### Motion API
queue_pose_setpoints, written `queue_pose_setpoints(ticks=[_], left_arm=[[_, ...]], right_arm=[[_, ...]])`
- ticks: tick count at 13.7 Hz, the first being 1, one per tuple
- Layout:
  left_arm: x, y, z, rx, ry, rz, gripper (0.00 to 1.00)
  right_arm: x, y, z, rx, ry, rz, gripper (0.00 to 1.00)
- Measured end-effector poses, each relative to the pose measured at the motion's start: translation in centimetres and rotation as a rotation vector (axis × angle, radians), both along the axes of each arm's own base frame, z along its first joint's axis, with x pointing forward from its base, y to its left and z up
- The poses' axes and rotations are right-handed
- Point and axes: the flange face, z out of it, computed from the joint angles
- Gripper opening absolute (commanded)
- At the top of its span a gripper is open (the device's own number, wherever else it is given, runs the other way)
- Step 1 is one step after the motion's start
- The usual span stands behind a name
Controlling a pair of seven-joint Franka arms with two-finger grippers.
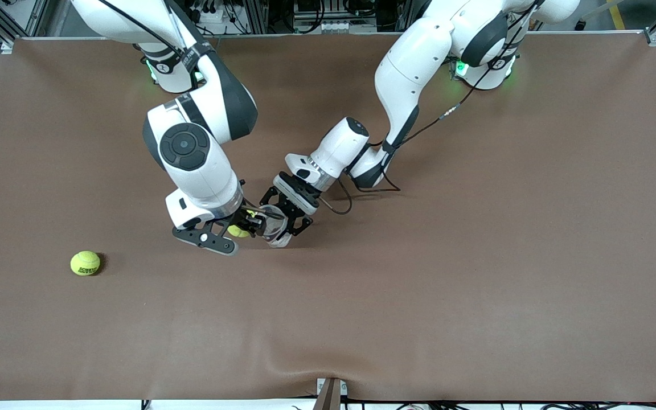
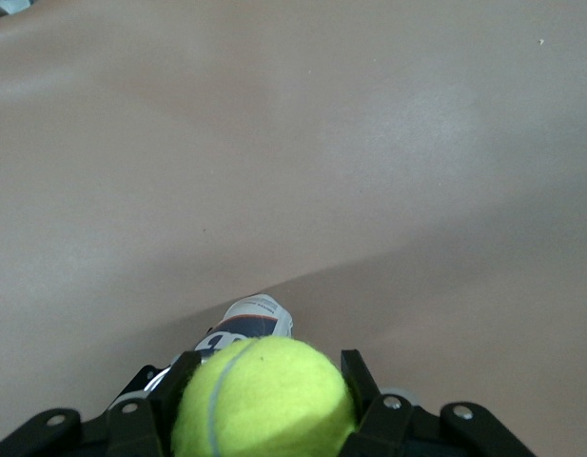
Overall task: Insert tennis ball vertically with right arm
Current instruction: 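Move the ball over the can opening and open the right gripper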
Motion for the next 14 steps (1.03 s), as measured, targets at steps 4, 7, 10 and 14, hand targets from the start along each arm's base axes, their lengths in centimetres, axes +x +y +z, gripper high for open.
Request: queue_pose_setpoints(ticks=[4, 7, 10, 14], left_arm=[[0.0, 0.0, 0.0, 0.000, 0.000, 0.000, 0.62], [0.0, 0.0, 0.0, 0.000, 0.000, 0.000, 0.62], [-0.1, 0.0, -0.1, 0.000, -0.001, 0.000, 0.62], [-0.1, 0.0, -0.1, -0.002, -0.002, 0.000, 0.62]], right_arm=[[-0.9, 1.6, -0.1, 0.079, 0.045, -0.016, 0.00], [-1.7, 3.3, -1.2, 0.075, 0.064, 0.001, 0.00], [-2.1, 4.7, -2.9, 0.071, 0.067, 0.016, 0.00], [-1.9, 4.5, -3.0, 0.070, 0.065, 0.012, 0.00]])
